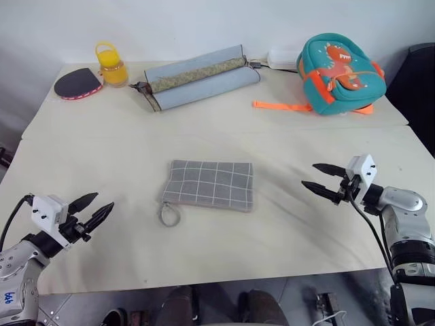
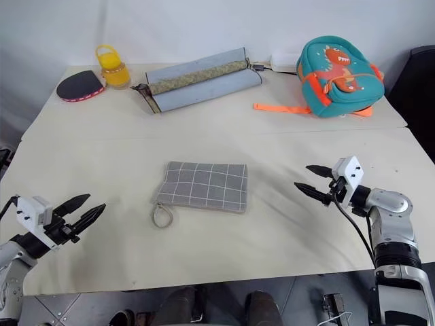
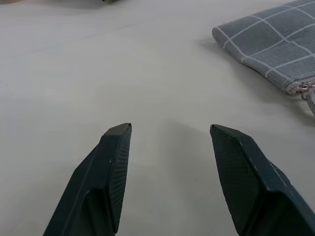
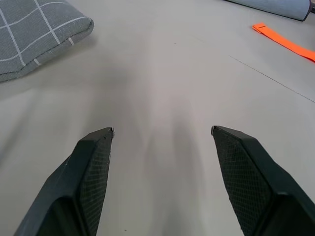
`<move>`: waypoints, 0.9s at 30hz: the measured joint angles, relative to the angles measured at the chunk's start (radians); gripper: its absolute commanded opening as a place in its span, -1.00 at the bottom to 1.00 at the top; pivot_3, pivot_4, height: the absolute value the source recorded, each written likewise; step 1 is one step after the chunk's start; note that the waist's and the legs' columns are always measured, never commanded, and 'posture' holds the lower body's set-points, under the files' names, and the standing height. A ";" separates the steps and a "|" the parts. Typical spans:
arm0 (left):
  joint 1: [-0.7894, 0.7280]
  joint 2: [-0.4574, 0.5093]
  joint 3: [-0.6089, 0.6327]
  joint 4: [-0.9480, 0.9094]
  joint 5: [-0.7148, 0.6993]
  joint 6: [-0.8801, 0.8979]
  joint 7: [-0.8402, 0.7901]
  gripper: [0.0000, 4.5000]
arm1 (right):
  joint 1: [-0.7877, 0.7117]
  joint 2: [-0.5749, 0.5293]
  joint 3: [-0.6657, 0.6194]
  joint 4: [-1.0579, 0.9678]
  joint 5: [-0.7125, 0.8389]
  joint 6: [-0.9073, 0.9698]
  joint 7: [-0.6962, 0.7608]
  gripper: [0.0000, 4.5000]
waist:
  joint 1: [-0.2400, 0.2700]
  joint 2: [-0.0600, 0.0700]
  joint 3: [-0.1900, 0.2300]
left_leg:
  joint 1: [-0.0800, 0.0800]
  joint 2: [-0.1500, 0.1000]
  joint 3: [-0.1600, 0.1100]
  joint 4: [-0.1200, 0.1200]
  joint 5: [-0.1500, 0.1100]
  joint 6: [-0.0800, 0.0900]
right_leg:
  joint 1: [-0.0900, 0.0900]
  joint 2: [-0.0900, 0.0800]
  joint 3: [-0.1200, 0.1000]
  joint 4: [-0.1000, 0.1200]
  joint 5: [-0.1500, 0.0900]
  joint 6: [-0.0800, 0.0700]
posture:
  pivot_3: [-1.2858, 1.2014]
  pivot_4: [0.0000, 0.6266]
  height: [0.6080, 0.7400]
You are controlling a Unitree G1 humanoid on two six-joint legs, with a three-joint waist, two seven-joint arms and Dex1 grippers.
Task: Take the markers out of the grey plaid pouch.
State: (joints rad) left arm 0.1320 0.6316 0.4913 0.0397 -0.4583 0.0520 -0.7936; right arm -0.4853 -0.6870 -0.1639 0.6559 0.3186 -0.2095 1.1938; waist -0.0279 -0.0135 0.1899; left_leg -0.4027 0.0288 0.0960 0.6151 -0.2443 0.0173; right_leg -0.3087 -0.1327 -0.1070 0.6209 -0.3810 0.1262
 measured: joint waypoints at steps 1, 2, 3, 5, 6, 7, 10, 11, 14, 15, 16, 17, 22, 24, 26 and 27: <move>0.000 0.000 0.000 0.000 0.000 0.000 0.000 0.20 | 0.000 0.000 0.000 -0.004 0.000 0.000 -0.001 0.46 | 0.000 0.000 0.000 | 0.000 0.000 0.000 0.000 0.000 0.000 | 0.000 0.000 0.000 0.000 0.000 0.000 | 0.03 -0.52 1.00; -0.001 -0.001 0.000 0.000 0.000 -0.004 0.002 0.20 | 0.000 0.000 0.000 -0.007 0.000 0.000 -0.002 0.46 | 0.000 0.000 0.000 | 0.000 0.000 0.000 0.000 0.000 0.000 | 0.000 0.000 0.000 0.000 0.000 0.000 | 0.03 -0.52 1.00; -0.001 -0.003 -0.001 -0.004 0.006 -0.008 0.013 0.20 | 0.000 0.000 0.000 -0.010 0.000 0.001 -0.004 0.46 | 0.001 0.000 0.000 | 0.000 0.000 0.000 0.000 0.000 0.000 | 0.000 0.000 0.000 0.000 0.000 0.000 | 0.03 -0.52 1.00; -0.001 -0.003 -0.007 -0.022 0.033 -0.009 0.041 0.20 | 0.000 0.000 0.000 -0.018 0.000 0.003 -0.006 0.46 | 0.001 0.000 0.000 | 0.000 0.000 0.000 0.000 0.000 0.000 | 0.000 0.000 0.000 0.000 0.000 0.000 | 0.03 -0.52 1.00; -0.003 -0.003 -0.014 -0.032 0.040 -0.009 0.051 0.20 | 0.000 0.000 0.000 -0.026 0.000 0.005 -0.007 0.46 | 0.001 0.000 0.000 | 0.000 0.000 0.000 0.000 0.000 0.000 | 0.000 0.000 0.000 0.000 0.000 0.000 | 0.03 -0.52 1.00; -0.008 -0.003 -0.022 -0.036 0.041 -0.008 0.052 0.20 | 0.000 0.001 0.000 -0.030 0.000 0.007 -0.009 0.46 | 0.001 0.000 0.000 | 0.000 0.000 0.000 0.000 0.000 0.000 | 0.000 0.000 0.000 0.000 0.000 0.000 | 0.03 -0.52 1.00; -0.019 -0.003 -0.031 -0.038 0.029 -0.008 0.036 0.20 | -0.002 0.015 0.001 -0.038 0.002 0.024 -0.020 0.30 | 0.000 0.000 0.000 | 0.000 0.000 0.000 0.000 0.000 0.000 | 0.000 0.000 0.000 0.000 0.000 0.000 | 0.03 -0.52 1.00; -0.027 -0.003 -0.031 -0.034 0.025 -0.011 0.029 0.20 | -0.006 0.025 0.001 -0.042 0.008 0.049 -0.022 0.22 | 0.000 0.000 0.000 | 0.000 0.000 0.000 0.000 0.000 0.000 | 0.000 0.000 0.000 0.000 0.000 0.000 | 0.03 -0.52 1.00; -0.073 -0.003 -0.036 -0.023 0.025 -0.049 0.014 0.20 | -0.030 0.078 0.004 -0.097 0.025 0.101 -0.044 -0.26 | 0.000 0.000 0.000 | 0.000 0.000 0.000 0.000 0.000 0.000 | 0.000 0.000 0.000 0.001 0.000 0.000 | 0.03 -0.52 1.00; -0.085 -0.004 -0.039 -0.023 0.026 -0.059 0.014 0.20 | -0.039 0.096 0.007 -0.113 0.025 0.102 -0.055 -0.40 | 0.000 0.000 0.000 | 0.000 0.000 0.000 0.000 0.000 0.000 | 0.000 0.000 0.000 0.001 0.000 0.000 | 0.03 -0.52 1.00; -0.095 -0.004 -0.042 -0.022 0.029 -0.071 0.015 0.20 | -0.052 0.123 0.010 -0.137 0.025 0.104 -0.078 -0.57 | -0.001 0.000 0.000 | 0.000 0.000 0.000 0.000 0.000 -0.001 | -0.001 0.000 0.000 0.001 0.000 0.000 | 0.03 -0.52 1.00; -0.108 -0.004 -0.049 -0.016 0.038 -0.091 0.014 0.20 | -0.064 0.158 0.016 -0.167 0.025 0.107 -0.106 -0.74 | -0.002 0.000 0.000 | 0.000 0.000 0.000 0.000 0.000 -0.001 | -0.001 0.001 0.000 0.001 0.000 0.000 | 0.03 -0.52 1.00; -0.158 -0.005 -0.104 0.053 0.103 -0.183 0.014 0.20 | -0.091 0.304 0.094 -0.252 0.000 0.113 -0.200 -1.00 | 0.001 0.000 0.000 | -0.001 0.000 0.000 0.000 0.000 -0.001 | -0.004 0.001 -0.001 0.005 0.000 0.000 | 0.03 -0.52 1.00; -0.177 -0.005 -0.127 0.081 0.143 -0.252 0.011 0.20 | -0.091 0.341 0.127 -0.255 -0.019 0.112 -0.223 -1.00 | 0.004 0.000 0.000 | -0.001 -0.001 0.000 0.000 0.000 -0.001 | -0.005 0.000 -0.001 0.006 0.000 0.000 | 0.03 -0.52 1.00; -0.205 -0.004 -0.155 0.118 0.183 -0.313 0.005 0.20 | -0.090 0.355 0.160 -0.255 -0.051 0.103 -0.244 -1.00 | 0.005 0.000 0.000 | -0.001 -0.002 0.000 0.000 0.001 0.000 | -0.005 0.000 -0.001 0.006 0.000 0.000 | 0.03 -0.52 1.00; -0.220 -0.003 -0.174 0.140 0.207 -0.352 0.001 0.20 | -0.090 0.360 0.181 -0.253 -0.080 0.087 -0.254 -1.00 | 0.004 0.000 0.000 | -0.001 -0.002 0.000 0.000 0.001 0.000 | -0.005 0.000 -0.001 0.006 0.000 0.000 | 0.03 -0.52 1.00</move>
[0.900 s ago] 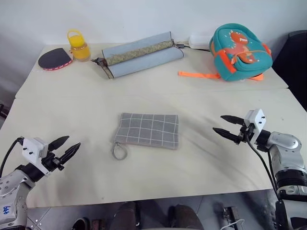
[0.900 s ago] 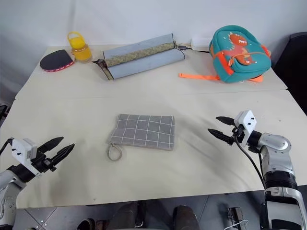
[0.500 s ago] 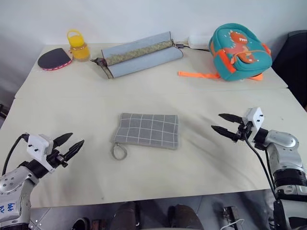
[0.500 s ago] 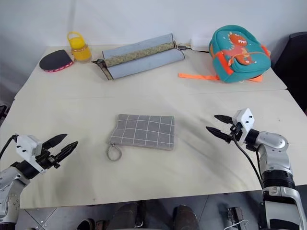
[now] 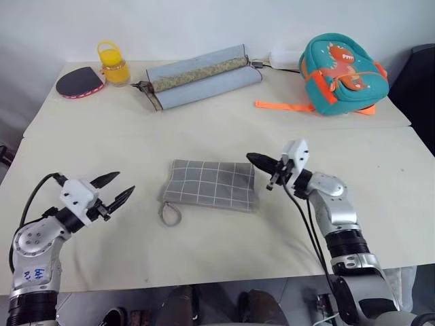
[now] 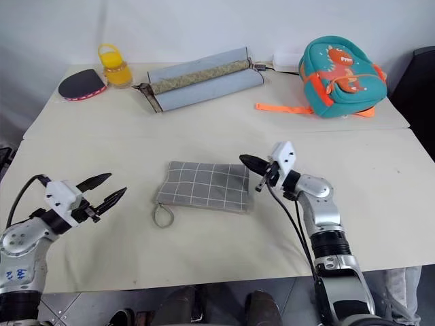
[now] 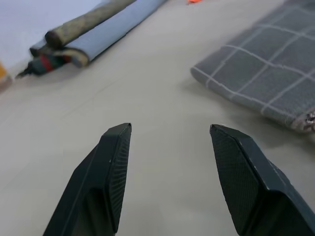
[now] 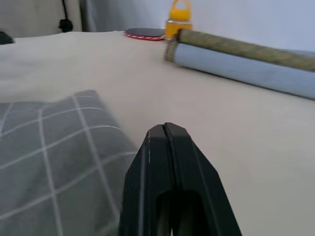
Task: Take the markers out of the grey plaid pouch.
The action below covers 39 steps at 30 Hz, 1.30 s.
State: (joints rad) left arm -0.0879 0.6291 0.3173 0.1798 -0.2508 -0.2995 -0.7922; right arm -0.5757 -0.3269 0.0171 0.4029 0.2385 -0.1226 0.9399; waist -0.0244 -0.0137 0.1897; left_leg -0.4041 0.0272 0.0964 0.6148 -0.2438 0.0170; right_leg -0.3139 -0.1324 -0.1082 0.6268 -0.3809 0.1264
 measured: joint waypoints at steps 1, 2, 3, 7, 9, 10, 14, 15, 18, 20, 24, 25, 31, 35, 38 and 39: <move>-0.010 0.000 -0.013 0.014 0.015 -0.028 -0.004 0.20 | 0.000 0.000 0.017 0.005 -0.022 -0.016 -0.005 -1.00 | -0.002 0.000 0.000 | 0.000 0.000 0.000 0.000 0.000 0.000 | 0.000 0.000 0.000 0.000 0.000 0.000 | 0.03 -0.52 1.00; -0.024 0.002 -0.027 0.036 0.032 -0.062 -0.008 0.20 | 0.000 0.000 0.034 0.014 -0.050 -0.036 -0.011 -1.00 | -0.003 0.000 0.000 | 0.000 0.001 0.001 0.000 0.000 0.000 | -0.001 0.000 -0.001 0.001 0.000 0.000 | 0.03 -0.52 1.00; -0.032 0.004 -0.038 0.049 0.047 -0.092 -0.010 0.20 | 0.001 -0.001 0.050 0.023 -0.072 -0.050 -0.017 -1.00 | -0.004 0.000 0.000 | 0.000 0.001 0.001 -0.001 0.000 -0.001 | -0.002 0.000 -0.002 0.001 0.000 0.000 | 0.03 -0.52 1.00; -0.112 0.008 -0.108 0.153 0.128 -0.238 -0.009 0.20 | 0.008 -0.013 0.100 0.078 -0.166 -0.106 -0.050 -1.00 | -0.004 0.000 0.000 | 0.000 0.001 0.004 -0.001 0.000 -0.001 | -0.004 0.001 -0.002 0.002 0.000 0.000 | 0.03 -0.52 1.00; -0.151 0.008 -0.134 0.200 0.157 -0.298 -0.004 0.20 | 0.009 -0.013 0.100 0.077 -0.169 -0.117 -0.052 -1.00 | -0.004 -0.001 0.000 | 0.000 0.001 0.005 -0.001 0.001 0.000 | -0.005 0.001 -0.002 0.003 0.000 0.000 | 0.03 -0.52 1.00; -0.173 0.008 -0.150 0.227 0.178 -0.337 -0.003 0.20 | 0.009 -0.013 0.098 0.077 -0.169 -0.117 -0.054 -1.00 | -0.004 -0.001 -0.001 | 0.000 0.001 0.005 -0.001 0.001 0.000 | -0.005 0.001 -0.002 0.003 0.000 0.000 | 0.03 -0.52 1.00; -0.250 0.002 -0.209 0.325 0.235 -0.441 0.019 0.20 | 0.007 -0.017 0.098 0.077 -0.174 -0.118 -0.060 -1.00 | -0.004 -0.001 -0.001 | 0.000 0.001 0.007 0.000 0.001 0.000 | -0.008 0.001 -0.002 0.008 0.000 0.000 | 0.03 -0.52 1.00; -0.268 0.001 -0.220 0.348 0.244 -0.459 0.026 0.20 | 0.007 -0.020 0.097 0.077 -0.174 -0.117 -0.059 -1.00 | -0.004 -0.001 -0.001 | 0.000 0.001 0.007 0.000 0.001 0.000 | -0.008 0.001 -0.003 0.009 0.000 0.000 | 0.03 -0.52 1.00; -0.310 -0.001 -0.256 0.403 0.257 -0.512 0.030 0.20 | 0.008 -0.031 0.095 0.076 -0.174 -0.116 -0.059 -1.00 | -0.004 -0.001 -0.001 | 0.000 0.001 0.008 0.000 0.001 0.000 | -0.009 0.001 -0.004 0.010 0.000 0.000 | 0.03 -0.52 1.00; -0.328 -0.009 -0.277 0.438 0.258 -0.537 0.029 0.20 | 0.011 -0.036 0.094 0.072 -0.172 -0.115 -0.059 -1.00 | -0.004 -0.001 -0.001 | 0.000 0.001 0.008 0.000 0.001 0.000 | -0.009 0.001 -0.004 0.010 0.000 0.000 | 0.03 -0.52 1.00; -0.358 -0.023 -0.320 0.491 0.270 -0.584 0.029 0.20 | 0.022 -0.037 0.093 0.054 -0.168 -0.109 -0.060 -1.00 | -0.003 -0.001 -0.001 | 0.000 0.001 0.008 0.000 0.002 0.001 | -0.009 0.001 -0.005 0.011 0.000 0.000 | 0.03 -0.52 1.00; -0.367 -0.025 -0.329 0.501 0.270 -0.588 0.026 0.12 | 0.030 -0.037 0.093 0.043 -0.167 -0.105 -0.060 -1.00 | -0.003 -0.001 -0.001 | 0.000 0.001 0.008 0.000 0.002 0.001 | -0.009 0.001 -0.005 0.011 0.000 0.000 | 0.03 -0.52 1.00; -0.376 -0.041 -0.339 0.500 0.235 -0.580 0.009 -0.63 | 0.050 -0.037 0.093 0.014 -0.162 -0.085 -0.059 -1.00 | -0.004 -0.001 -0.001 | 0.000 0.001 0.008 0.001 0.002 0.001 | -0.009 0.001 -0.005 0.011 0.000 0.000 | 0.03 -0.52 1.00; -0.374 -0.041 -0.338 0.487 0.191 -0.550 -0.015 -0.99 | 0.051 -0.039 0.093 -0.001 -0.158 -0.079 -0.059 -1.00 | -0.003 -0.001 -0.001 | 0.000 0.001 0.008 0.001 0.002 0.001 | -0.009 0.001 -0.005 0.011 0.000 0.000 | 0.03 -0.52 1.00; -0.362 -0.045 -0.337 0.463 0.179 -0.525 -0.015 -0.99 | 0.051 -0.044 0.092 -0.003 -0.154 -0.075 -0.059 -1.00 | -0.003 -0.001 -0.001 | 0.000 0.001 0.008 0.001 0.002 0.001 | -0.009 0.001 -0.005 0.011 0.000 0.000 | 0.03 -0.52 1.00; -0.356 -0.049 -0.336 0.452 0.179 -0.513 -0.007 -0.99 | 0.051 -0.044 0.090 -0.006 -0.146 -0.069 -0.059 -1.00 | -0.003 -0.001 -0.001 | 0.000 0.001 0.008 0.001 0.002 0.001 | -0.009 0.001 -0.005 0.011 0.000 0.000 | 0.03 -0.52 1.00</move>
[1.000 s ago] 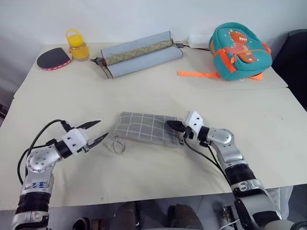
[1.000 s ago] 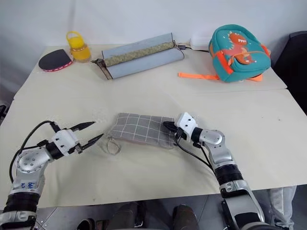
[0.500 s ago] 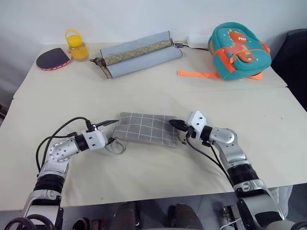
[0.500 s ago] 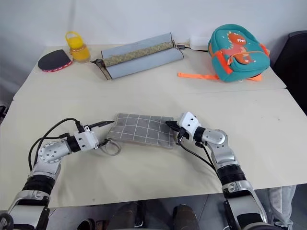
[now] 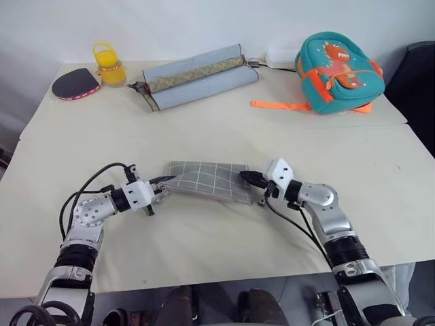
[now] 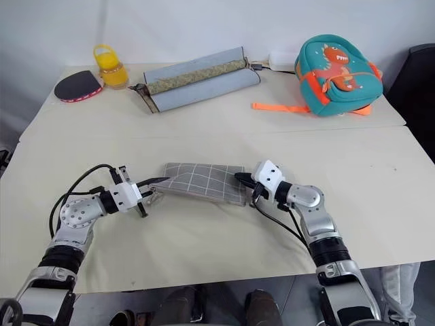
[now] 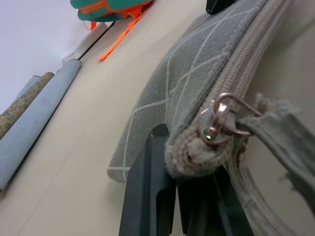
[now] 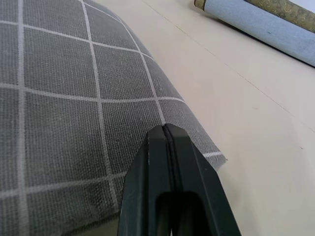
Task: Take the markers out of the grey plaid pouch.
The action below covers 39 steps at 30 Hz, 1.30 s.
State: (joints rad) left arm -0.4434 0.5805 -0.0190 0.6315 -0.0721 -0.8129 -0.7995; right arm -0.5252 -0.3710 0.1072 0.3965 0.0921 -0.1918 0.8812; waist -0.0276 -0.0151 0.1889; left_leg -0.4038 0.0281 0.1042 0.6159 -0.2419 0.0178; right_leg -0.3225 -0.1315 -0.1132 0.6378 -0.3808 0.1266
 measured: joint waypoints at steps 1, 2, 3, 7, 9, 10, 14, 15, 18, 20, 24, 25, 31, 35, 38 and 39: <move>0.006 -0.006 0.002 -0.012 0.000 0.015 0.008 -0.99 | 0.000 0.000 -0.003 -0.009 0.010 0.008 0.000 -1.00 | 0.000 0.000 0.000 | 0.000 0.000 0.000 0.000 0.000 0.000 | 0.000 0.000 0.000 0.000 0.000 0.000 | 0.03 -0.52 1.00; 0.019 -0.014 0.002 -0.040 0.000 0.039 0.021 -0.99 | -0.002 0.000 -0.007 -0.025 0.028 0.026 0.004 -1.00 | 0.000 0.000 0.000 | 0.000 0.000 0.000 0.000 0.000 0.000 | 0.000 0.000 0.000 0.000 0.000 0.000 | 0.03 -0.52 1.00; 0.034 -0.024 0.002 -0.074 0.003 0.071 0.038 -1.00 | -0.007 -0.001 -0.014 -0.050 0.053 0.049 0.014 -0.92 | 0.000 0.000 0.000 | 0.000 0.000 0.000 0.000 0.000 0.000 | 0.000 0.000 0.000 0.000 0.000 0.000 | 0.03 -0.52 1.00; 0.105 -0.070 -0.007 -0.269 0.064 0.257 0.134 -1.00 | -0.030 -0.038 -0.039 -0.196 0.137 0.143 0.056 -0.44 | 0.002 0.000 0.000 | -0.001 0.000 -0.001 0.000 0.000 0.000 | 0.000 0.000 0.001 0.000 0.000 0.000 | 0.03 -0.52 1.00; 0.127 -0.084 -0.009 -0.361 0.097 0.362 0.177 -1.00 | -0.034 -0.052 -0.039 -0.273 0.164 0.183 0.074 -0.11 | 0.001 0.000 0.000 | -0.001 0.001 -0.001 0.000 0.000 0.000 | 0.000 0.000 0.001 0.000 0.000 0.000 | 0.03 -0.52 1.00; 0.138 -0.093 -0.011 -0.411 0.119 0.409 0.199 -1.00 | -0.029 -0.061 -0.032 -0.311 0.169 0.200 0.087 0.04 | 0.002 0.000 0.000 | -0.001 0.001 -0.001 0.000 0.000 0.000 | 0.000 0.000 0.002 0.000 0.000 0.000 | 0.03 -0.52 1.00; 0.163 -0.121 -0.036 -0.544 0.203 0.553 0.269 -1.00 | 0.006 -0.087 0.033 -0.447 0.120 0.180 0.108 0.18 | 0.003 0.000 0.000 | -0.001 0.000 0.000 0.000 0.000 0.000 | 0.000 0.000 0.002 -0.001 0.000 0.000 | 0.03 -0.52 1.00; 0.170 -0.140 -0.039 -0.574 0.212 0.593 0.286 -1.00 | 0.016 -0.094 0.067 -0.466 0.063 0.137 0.099 0.18 | 0.003 0.000 0.000 | -0.001 0.000 0.000 0.000 0.000 0.000 | 0.000 0.000 0.002 -0.001 0.000 0.000 | 0.03 -0.52 1.00; 0.191 -0.154 -0.055 -0.638 0.223 0.668 0.297 -1.00 | 0.045 -0.101 0.158 -0.460 -0.124 0.016 0.028 0.18 | 0.003 -0.001 0.000 | -0.001 0.000 0.000 0.000 0.000 0.000 | -0.001 -0.001 0.003 -0.001 0.000 0.000 | 0.03 -0.52 1.00; 0.201 -0.151 -0.056 -0.673 0.222 0.704 0.296 -1.00 | 0.060 -0.098 0.184 -0.427 -0.223 -0.038 -0.043 0.18 | 0.004 -0.001 0.000 | -0.001 0.000 0.000 0.000 0.000 0.000 | 0.000 -0.001 0.003 -0.001 0.000 0.000 | 0.03 -0.52 1.00; 0.207 -0.139 -0.051 -0.703 0.209 0.740 0.289 -1.00 | 0.031 -0.099 0.206 -0.357 -0.394 -0.138 -0.177 0.18 | 0.002 -0.001 0.000 | -0.001 0.001 0.001 0.000 0.001 -0.001 | 0.000 0.000 0.003 -0.001 0.000 0.000 | 0.03 -0.52 1.00; 0.207 -0.136 -0.051 -0.703 0.207 0.743 0.286 -1.00 | 0.017 -0.102 0.207 -0.345 -0.426 -0.159 -0.200 0.18 | 0.002 -0.001 0.000 | -0.001 0.001 0.001 0.000 0.001 -0.001 | 0.000 0.000 0.004 -0.001 0.000 0.000 | 0.03 -0.52 1.00; 0.207 -0.138 -0.047 -0.715 0.172 0.776 0.280 -1.00 | -0.015 -0.107 0.217 -0.259 -0.494 -0.231 -0.277 -0.41 | 0.002 -0.001 0.000 | -0.001 0.000 0.001 0.000 0.001 -0.001 | 0.000 0.000 0.004 -0.001 0.000 0.000 | 0.03 -0.52 1.00; 0.217 -0.143 -0.032 -0.745 0.092 0.850 0.244 -0.66 | -0.016 -0.107 0.218 -0.245 -0.494 -0.251 -0.279 -1.00 | 0.001 -0.001 0.000 | -0.001 0.001 0.000 0.000 0.001 -0.001 | 0.000 0.000 0.004 -0.001 0.000 0.000 | 0.03 -0.52 1.00; 0.223 -0.140 -0.026 -0.749 0.040 0.861 0.213 -0.22 | -0.017 -0.107 0.218 -0.236 -0.492 -0.258 -0.279 -1.00 | 0.002 -0.001 0.000 | -0.001 0.001 0.000 0.001 0.001 -0.001 | 0.000 0.000 0.004 -0.001 0.000 0.000 | 0.03 -0.52 1.00; 0.226 -0.139 -0.023 -0.753 0.025 0.861 0.203 -0.09 | -0.017 -0.107 0.218 -0.235 -0.487 -0.259 -0.279 -1.00 | 0.002 -0.001 0.000 | -0.001 0.001 0.000 0.001 0.001 -0.001 | 0.000 0.000 0.004 -0.001 0.000 0.000 | 0.03 -0.52 1.00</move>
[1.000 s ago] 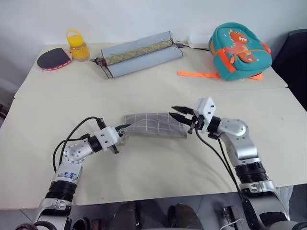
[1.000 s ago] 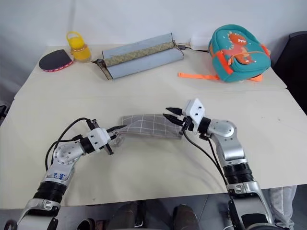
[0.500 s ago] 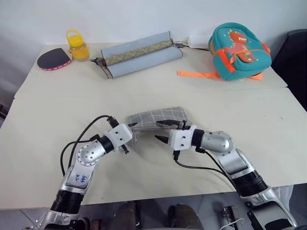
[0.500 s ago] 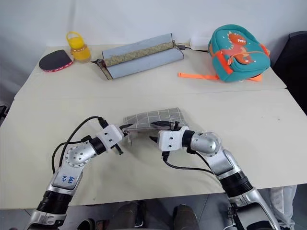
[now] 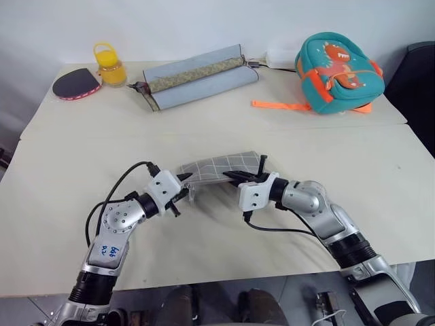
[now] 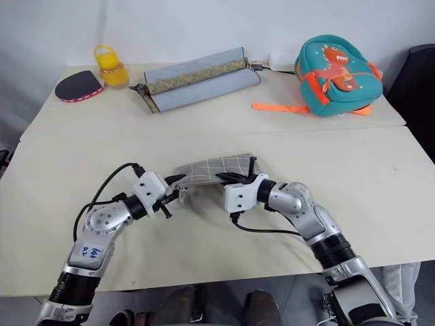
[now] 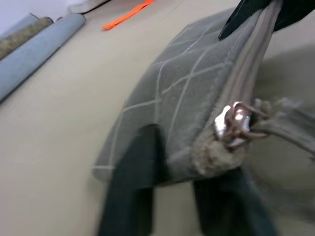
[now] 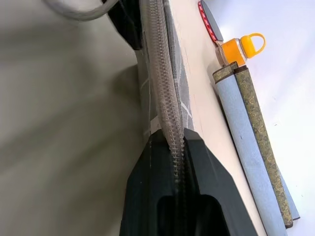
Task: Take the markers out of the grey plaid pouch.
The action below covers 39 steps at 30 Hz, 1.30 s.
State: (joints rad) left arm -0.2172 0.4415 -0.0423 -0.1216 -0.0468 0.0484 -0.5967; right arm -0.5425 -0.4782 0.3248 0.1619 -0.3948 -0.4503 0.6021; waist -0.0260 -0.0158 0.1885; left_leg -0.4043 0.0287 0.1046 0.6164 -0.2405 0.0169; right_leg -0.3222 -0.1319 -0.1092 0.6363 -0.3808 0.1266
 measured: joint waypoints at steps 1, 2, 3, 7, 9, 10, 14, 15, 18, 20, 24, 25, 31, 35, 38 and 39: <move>0.003 0.002 0.003 -0.005 -0.008 -0.002 -0.007 0.03 | 0.000 0.000 0.000 0.002 0.009 0.000 0.000 -1.00 | 0.000 0.000 0.000 | 0.000 0.000 0.000 0.000 0.000 0.000 | 0.000 0.000 0.000 0.000 0.000 0.000 | 0.03 -0.52 1.00; 0.005 0.007 0.003 -0.009 -0.005 -0.013 -0.007 0.18 | 0.000 0.000 -0.001 0.003 0.015 0.000 0.000 -1.00 | 0.000 0.000 0.000 | 0.000 0.000 0.000 0.000 0.000 0.000 | 0.000 0.000 0.000 0.000 0.000 0.000 | 0.03 -0.52 1.00; 0.005 0.018 0.003 -0.008 0.005 -0.045 -0.003 0.18 | 0.000 0.000 -0.001 0.006 0.028 -0.003 0.001 -1.00 | 0.000 0.000 0.000 | 0.000 0.000 0.000 0.000 0.000 0.000 | 0.000 0.000 0.000 0.000 0.000 0.000 | 0.03 -0.52 1.00; 0.005 0.054 0.024 0.005 0.041 -0.170 0.013 0.18 | 0.000 -0.017 -0.009 0.030 0.088 -0.037 0.025 -1.00 | 0.001 0.000 0.000 | 0.000 0.000 0.000 0.000 0.000 0.000 | 0.000 0.000 0.000 0.000 0.000 0.000 | 0.03 -0.52 1.00; 0.005 0.075 0.027 0.024 0.057 -0.205 0.018 0.18 | 0.000 -0.023 -0.018 0.039 0.116 -0.051 0.039 -1.00 | 0.000 0.000 0.000 | 0.000 0.000 0.000 0.000 0.000 0.000 | 0.000 0.000 0.000 -0.001 0.000 0.000 | 0.03 -0.52 1.00; 0.005 0.081 0.027 0.031 0.061 -0.223 0.018 0.18 | 0.000 -0.026 -0.020 0.040 0.134 -0.055 0.047 -1.00 | 0.000 0.000 0.000 | 0.000 0.000 0.000 0.000 0.000 0.000 | 0.000 0.000 0.000 0.000 0.000 0.000 | 0.03 -0.52 1.00; 0.015 0.098 0.022 0.073 0.087 -0.306 0.014 0.18 | 0.000 -0.030 -0.020 0.044 0.174 -0.065 0.068 -1.00 | -0.001 0.000 0.000 | 0.000 0.000 0.000 0.000 0.000 0.000 | 0.000 0.000 0.000 0.000 0.000 0.000 | 0.03 -0.52 1.00; 0.023 0.113 0.021 0.089 0.092 -0.341 0.008 0.18 | 0.000 -0.033 -0.021 0.045 0.182 -0.068 0.072 -1.00 | -0.001 0.000 0.000 | 0.000 0.000 0.000 0.000 0.000 0.000 | 0.000 0.000 0.000 0.000 0.000 0.000 | 0.03 -0.52 1.00; 0.051 0.126 0.027 0.110 0.088 -0.401 0.003 0.18 | -0.001 -0.047 -0.025 0.053 0.194 -0.071 0.083 -1.00 | -0.001 0.000 0.000 | 0.000 0.000 0.000 0.000 0.000 0.000 | 0.000 -0.001 0.000 0.000 0.000 0.000 | 0.03 -0.52 1.00; 0.062 0.127 0.032 0.120 0.089 -0.425 0.006 0.18 | -0.001 -0.049 -0.025 0.059 0.203 -0.072 0.089 -1.00 | 0.001 0.000 0.000 | 0.000 0.000 0.000 0.000 0.000 0.000 | 0.000 -0.002 0.000 0.000 0.000 0.000 | 0.03 -0.52 1.00; 0.056 0.123 0.035 0.144 0.118 -0.452 0.038 0.18 | -0.001 -0.049 -0.025 0.060 0.219 -0.072 0.102 -1.00 | 0.000 0.000 0.000 | 0.000 0.000 0.000 0.000 0.000 0.000 | 0.000 -0.001 -0.001 0.000 0.000 0.000 | 0.03 -0.52 1.00; 0.045 0.119 0.033 0.148 0.125 -0.459 0.045 0.18 | 0.000 -0.049 -0.025 0.060 0.223 -0.072 0.104 -1.00 | 0.001 0.000 0.000 | 0.000 0.000 0.000 0.000 0.000 0.000 | 0.000 -0.001 -0.001 0.000 0.000 0.000 | 0.03 -0.52 1.00; -0.010 0.113 0.020 0.184 0.149 -0.502 0.057 0.18 | 0.005 -0.049 -0.025 0.058 0.234 -0.073 0.120 -1.00 | -0.001 0.000 0.000 | 0.000 0.000 0.000 0.000 0.000 0.000 | 0.000 -0.001 -0.001 0.000 0.000 0.000 | 0.03 -0.52 1.00; -0.023 0.113 0.008 0.219 0.147 -0.511 0.042 -0.09 | 0.005 -0.046 -0.025 0.054 0.235 -0.071 0.124 -1.00 | -0.001 0.000 0.000 | 0.000 0.000 0.000 0.000 0.000 0.000 | 0.000 0.000 -0.001 0.001 0.000 0.000 | 0.03 -0.52 1.00; -0.035 0.110 0.002 0.224 0.146 -0.511 0.036 -0.47 | 0.005 -0.045 -0.025 0.050 0.235 -0.070 0.126 -1.00 | 0.001 0.000 0.000 | 0.000 0.000 0.000 0.000 0.000 0.000 | 0.000 0.000 -0.001 0.001 0.000 0.000 | 0.03 -0.52 1.00; -0.042 0.110 0.001 0.227 0.146 -0.512 0.035 -0.60 | 0.005 -0.045 -0.025 0.046 0.236 -0.070 0.127 -1.00 | 0.001 0.000 0.000 | 0.000 0.000 0.000 0.001 0.000 0.000 | 0.000 0.000 -0.001 0.001 0.000 0.000 | 0.03 -0.52 1.00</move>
State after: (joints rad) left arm -0.2587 0.5517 -0.0409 0.1050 0.0992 -0.4632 -0.5618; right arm -0.5376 -0.5228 0.2996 0.2083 -0.1591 -0.5202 0.7287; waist -0.0245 -0.0158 0.1885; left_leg -0.4042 0.0288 0.1044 0.6170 -0.2403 0.0173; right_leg -0.3223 -0.1322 -0.1102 0.6371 -0.3808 0.1266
